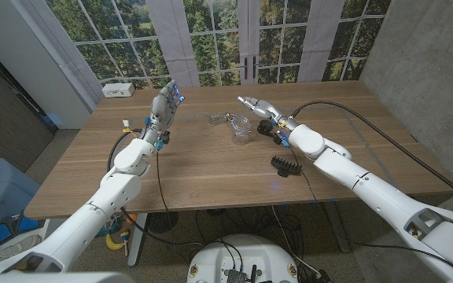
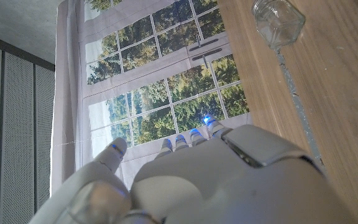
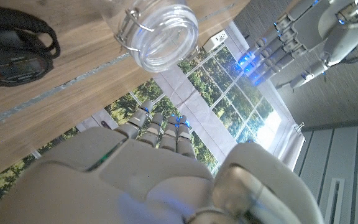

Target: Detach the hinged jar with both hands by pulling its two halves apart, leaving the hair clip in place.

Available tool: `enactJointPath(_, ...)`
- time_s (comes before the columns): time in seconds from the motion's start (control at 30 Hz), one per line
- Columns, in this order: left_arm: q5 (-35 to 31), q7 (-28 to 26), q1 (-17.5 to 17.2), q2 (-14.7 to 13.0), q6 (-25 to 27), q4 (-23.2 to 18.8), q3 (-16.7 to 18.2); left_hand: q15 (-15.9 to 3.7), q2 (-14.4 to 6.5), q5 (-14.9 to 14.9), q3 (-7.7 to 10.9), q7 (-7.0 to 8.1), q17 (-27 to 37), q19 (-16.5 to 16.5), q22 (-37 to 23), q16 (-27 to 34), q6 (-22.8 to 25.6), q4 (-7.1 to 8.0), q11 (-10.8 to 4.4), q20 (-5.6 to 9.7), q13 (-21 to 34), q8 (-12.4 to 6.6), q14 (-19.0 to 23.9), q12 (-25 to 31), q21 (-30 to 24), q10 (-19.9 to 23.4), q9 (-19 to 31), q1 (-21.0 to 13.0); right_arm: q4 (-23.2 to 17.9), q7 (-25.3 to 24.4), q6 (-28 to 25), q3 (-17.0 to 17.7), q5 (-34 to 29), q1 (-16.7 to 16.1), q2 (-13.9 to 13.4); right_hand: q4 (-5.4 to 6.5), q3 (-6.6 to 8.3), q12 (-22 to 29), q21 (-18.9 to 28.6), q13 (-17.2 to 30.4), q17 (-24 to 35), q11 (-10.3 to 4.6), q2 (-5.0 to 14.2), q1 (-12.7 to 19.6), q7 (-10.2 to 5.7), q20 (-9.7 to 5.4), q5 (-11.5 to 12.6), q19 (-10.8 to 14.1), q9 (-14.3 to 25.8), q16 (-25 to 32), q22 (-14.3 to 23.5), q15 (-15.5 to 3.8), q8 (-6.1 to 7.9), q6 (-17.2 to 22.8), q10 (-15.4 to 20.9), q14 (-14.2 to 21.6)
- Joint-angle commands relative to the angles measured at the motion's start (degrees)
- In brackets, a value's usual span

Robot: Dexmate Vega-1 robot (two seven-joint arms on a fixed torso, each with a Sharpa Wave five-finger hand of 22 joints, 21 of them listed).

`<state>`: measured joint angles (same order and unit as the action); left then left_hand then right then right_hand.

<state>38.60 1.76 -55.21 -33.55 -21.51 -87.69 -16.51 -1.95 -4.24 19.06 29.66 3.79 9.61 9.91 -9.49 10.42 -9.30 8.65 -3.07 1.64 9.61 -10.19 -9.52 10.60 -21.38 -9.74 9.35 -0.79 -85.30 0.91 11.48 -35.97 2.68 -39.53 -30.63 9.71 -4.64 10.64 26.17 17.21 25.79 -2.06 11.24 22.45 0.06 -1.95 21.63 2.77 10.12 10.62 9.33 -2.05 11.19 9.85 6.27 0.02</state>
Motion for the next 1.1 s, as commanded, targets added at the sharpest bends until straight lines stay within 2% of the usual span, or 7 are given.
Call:
enactJointPath(0.03, 0.52, 0.6, -0.96, -0.66, 0.03, -0.24, 0.41, -2.86, -4.43, -0.17, 0.2, 0.25, 0.15, 11.96, -0.07, -0.12, -0.2, -0.29, -0.41, 7.38, 0.12, 0.0, -10.45, -0.06, 0.15, -8.43, 0.17, -0.53, 6.87, 1.39, 10.47, 3.38, 12.24, -1.39, 3.21, 0.37, 4.2, 0.16, -1.22, -1.66, -1.74, -0.92, 1.24, -0.54, -0.54, -5.31, 0.12, 0.91, 0.13, 0.34, 0.06, -4.3, -0.21, 0.75, 0.68, 0.25)
enactJointPath(0.23, 1.5, 2.34, -1.09, -0.94, -0.5, 0.74, 0.69, -2.85, -4.7, -0.19, 0.24, 0.29, 0.21, 11.74, -0.09, -0.11, -0.1, -0.07, -0.42, 7.96, 0.12, -0.02, -10.49, -0.05, 0.41, -8.39, 0.17, -0.4, 8.7, 1.83, 13.61, 4.74, 16.32, -2.44, 4.82, 0.3, 8.92, 0.17, -2.42, -3.2, -3.34, -0.52, 1.24, -0.56, -0.32, -6.78, 0.4, 1.61, 0.11, 0.42, 0.03, -4.07, -0.3, 0.92, 0.84, 0.28)
enactJointPath(0.53, 2.98, 5.05, -0.63, -0.8, -0.93, 2.86, 0.64, -2.72, -4.92, -0.21, 0.26, 0.09, 0.25, 10.95, -0.1, -0.11, -0.08, 0.17, -0.18, 8.44, 0.11, -0.01, -10.55, -0.09, 0.57, -8.48, 0.17, -0.27, 8.63, 1.83, 15.59, 7.02, 21.4, -4.6, 5.84, 0.22, 10.92, 0.19, -2.98, -3.94, -4.13, 0.15, 0.93, -0.74, 0.31, -6.55, 0.3, 2.25, 0.12, 0.49, 0.0, -3.44, -0.4, 0.76, 0.87, 0.4)
enactJointPath(0.77, 2.59, 4.49, -1.33, -1.21, -0.61, 2.33, 0.64, -2.61, -4.97, -0.22, 0.26, -0.12, 0.26, 10.69, -0.1, -0.08, -0.1, 0.27, 0.01, 8.45, 0.11, 0.01, -10.49, -0.07, 0.81, -8.41, 0.17, -0.21, 10.02, 2.02, 18.08, 9.51, 25.6, -6.29, 6.64, 0.23, 12.6, 0.49, -3.38, -4.56, -4.83, 0.45, 0.84, -1.11, 0.62, -6.39, 0.11, 3.16, 0.12, 0.79, 0.0, -3.28, -0.14, 1.64, 1.78, 1.2)
enactJointPath(0.87, 2.5, 3.93, -1.66, -1.33, 0.0, 2.17, 0.55, -2.56, -4.98, -0.23, 0.26, -0.2, 0.25, 10.63, -0.1, -0.07, -0.13, 0.3, 0.04, 8.41, 0.11, 0.03, -10.47, -0.09, 0.91, -8.47, 0.17, -0.2, 11.92, 3.15, 19.43, 10.73, 28.28, -6.43, 7.38, 0.27, 13.56, 0.62, -3.69, -4.92, -5.25, 0.53, 0.71, -1.49, 1.18, -6.2, -0.09, 3.66, 0.13, 1.01, 0.0, -2.47, 0.02, 2.29, 2.35, 1.86)
enactJointPath(1.0, 2.41, 3.25, -1.63, -1.23, 0.7, 2.4, 0.41, -2.53, -4.98, -0.24, 0.26, -0.3, 0.25, 10.52, -0.11, -0.06, -0.14, 0.32, 0.15, 8.38, 0.11, 0.03, -10.43, -0.08, 1.03, -8.46, 0.17, -0.19, 13.55, 2.26, 21.38, 11.81, 28.45, -6.72, 7.92, 0.27, 14.79, 0.72, -4.2, -5.38, -5.81, 1.82, 0.56, -2.09, 2.52, -5.97, -0.42, 4.22, 0.14, 1.11, 0.0, -1.6, 0.07, 2.86, 3.0, 2.28)
enactJointPath(1.1, 2.12, 2.74, -1.14, -0.95, 1.18, 2.69, 0.12, -2.51, -4.98, -0.25, 0.26, -0.43, 0.25, 10.46, -0.11, -0.09, -0.14, 0.34, 0.23, 8.38, 0.11, 0.03, -10.48, -0.08, 1.14, -8.46, 0.17, -0.18, 14.13, 1.43, 22.47, 12.32, 27.71, -6.88, 7.78, 0.26, 15.33, 0.77, -4.37, -5.55, -6.05, 2.08, 0.49, -2.38, 2.82, -5.81, -0.59, 4.66, 0.15, 1.15, 0.0, -1.41, 0.11, 3.16, 3.36, 2.49)
